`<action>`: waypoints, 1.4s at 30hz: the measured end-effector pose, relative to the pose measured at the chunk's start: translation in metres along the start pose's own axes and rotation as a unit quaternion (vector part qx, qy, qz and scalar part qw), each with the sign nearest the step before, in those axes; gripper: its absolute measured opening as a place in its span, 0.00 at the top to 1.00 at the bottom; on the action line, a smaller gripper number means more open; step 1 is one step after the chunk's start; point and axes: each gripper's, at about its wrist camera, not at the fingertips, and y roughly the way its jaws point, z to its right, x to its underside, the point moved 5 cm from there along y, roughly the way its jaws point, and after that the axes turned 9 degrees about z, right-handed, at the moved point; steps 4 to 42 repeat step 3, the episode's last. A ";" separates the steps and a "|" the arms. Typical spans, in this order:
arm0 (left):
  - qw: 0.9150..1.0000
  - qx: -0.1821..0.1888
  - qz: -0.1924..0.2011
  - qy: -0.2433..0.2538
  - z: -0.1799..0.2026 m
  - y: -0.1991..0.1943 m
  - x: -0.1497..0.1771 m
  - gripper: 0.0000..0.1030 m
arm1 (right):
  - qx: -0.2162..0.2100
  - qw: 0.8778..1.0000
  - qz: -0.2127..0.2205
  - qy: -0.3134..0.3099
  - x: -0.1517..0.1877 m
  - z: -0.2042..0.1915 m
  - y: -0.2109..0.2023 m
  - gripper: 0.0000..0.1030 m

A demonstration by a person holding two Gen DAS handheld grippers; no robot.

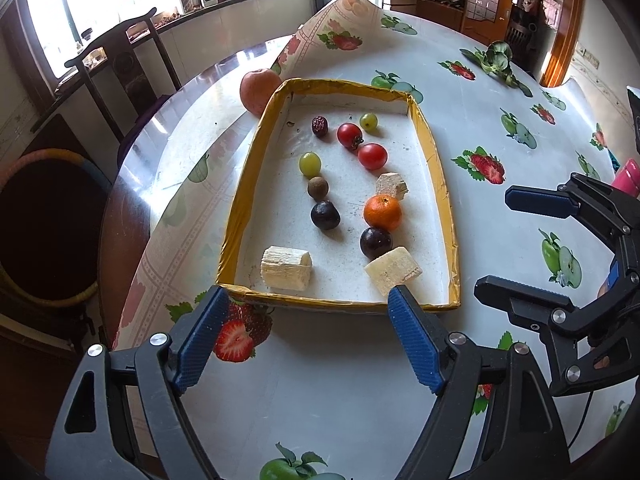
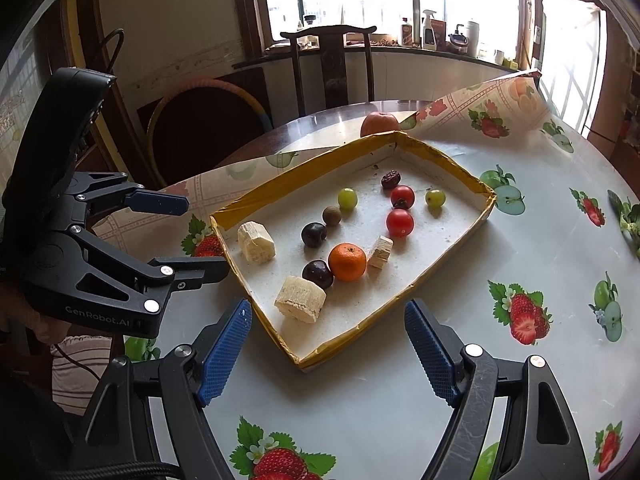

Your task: Organize fruits

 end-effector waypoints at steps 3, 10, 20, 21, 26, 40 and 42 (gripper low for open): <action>1.000 -0.003 -0.004 -0.001 -0.001 0.000 0.000 0.20 | -0.001 1.000 -0.001 -0.001 -0.002 -0.002 0.002 0.22; 1.000 -0.003 -0.004 -0.001 -0.001 0.000 0.000 0.20 | -0.001 1.000 -0.001 -0.001 -0.002 -0.002 0.002 0.22; 1.000 -0.003 -0.004 -0.001 -0.001 0.000 0.000 0.20 | -0.001 1.000 -0.001 -0.001 -0.002 -0.002 0.002 0.22; 1.000 -0.003 -0.004 -0.001 -0.001 0.000 0.000 0.20 | -0.001 1.000 -0.001 -0.001 -0.002 -0.002 0.002 0.22; 1.000 -0.003 -0.004 -0.001 -0.001 0.000 0.000 0.20 | -0.001 1.000 -0.001 -0.001 -0.002 -0.002 0.002 0.22; 1.000 -0.003 -0.004 -0.001 -0.001 0.000 0.000 0.20 | -0.001 1.000 -0.001 -0.001 -0.002 -0.002 0.002 0.22; 1.000 -0.003 -0.004 -0.001 -0.001 0.000 0.000 0.20 | -0.001 1.000 -0.001 -0.001 -0.002 -0.002 0.002 0.22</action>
